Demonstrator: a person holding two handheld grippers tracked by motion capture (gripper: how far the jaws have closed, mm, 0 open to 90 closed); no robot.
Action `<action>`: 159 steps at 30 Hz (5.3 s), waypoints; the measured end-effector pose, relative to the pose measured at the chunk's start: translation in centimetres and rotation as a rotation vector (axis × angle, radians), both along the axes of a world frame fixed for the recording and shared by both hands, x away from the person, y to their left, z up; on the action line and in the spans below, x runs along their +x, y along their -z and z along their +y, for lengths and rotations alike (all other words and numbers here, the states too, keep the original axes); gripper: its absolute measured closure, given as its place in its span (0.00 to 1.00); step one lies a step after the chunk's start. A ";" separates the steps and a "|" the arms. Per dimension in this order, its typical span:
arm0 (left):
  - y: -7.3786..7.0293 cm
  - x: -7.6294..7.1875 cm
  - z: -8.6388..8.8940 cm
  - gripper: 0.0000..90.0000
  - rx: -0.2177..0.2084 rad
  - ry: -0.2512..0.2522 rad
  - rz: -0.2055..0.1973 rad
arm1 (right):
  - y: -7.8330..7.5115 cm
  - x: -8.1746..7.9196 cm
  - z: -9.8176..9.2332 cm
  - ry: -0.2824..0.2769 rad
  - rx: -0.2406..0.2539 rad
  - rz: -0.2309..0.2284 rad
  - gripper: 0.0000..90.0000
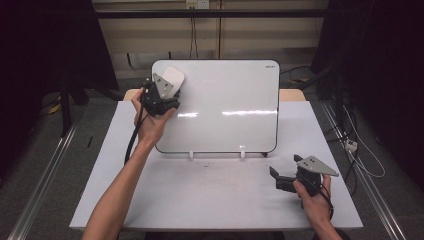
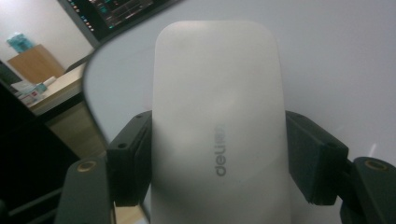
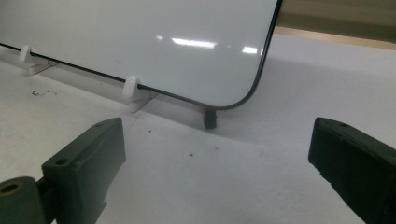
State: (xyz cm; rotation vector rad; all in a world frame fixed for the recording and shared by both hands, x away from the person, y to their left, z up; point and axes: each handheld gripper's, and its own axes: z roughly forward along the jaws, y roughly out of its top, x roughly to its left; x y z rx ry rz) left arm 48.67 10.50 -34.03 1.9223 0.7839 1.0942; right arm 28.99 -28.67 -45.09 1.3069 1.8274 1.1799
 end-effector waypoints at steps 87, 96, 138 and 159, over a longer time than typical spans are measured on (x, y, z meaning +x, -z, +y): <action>-1.0 0.4 5.2 0.35 -0.044 -0.102 0.090 | -0.1 0.1 0.3 -0.006 0.000 -0.004 0.04; -0.6 -1.0 6.4 0.35 -0.141 -0.060 0.056 | -0.1 0.2 0.3 0.008 0.003 -0.003 0.04; 5.0 -7.8 3.0 0.35 -0.027 0.117 0.162 | -0.1 -0.2 0.1 -0.003 0.002 -0.011 0.04; 7.0 -7.1 1.4 0.34 0.106 0.094 0.134 | -0.1 0.0 0.3 -0.014 0.003 -0.014 0.04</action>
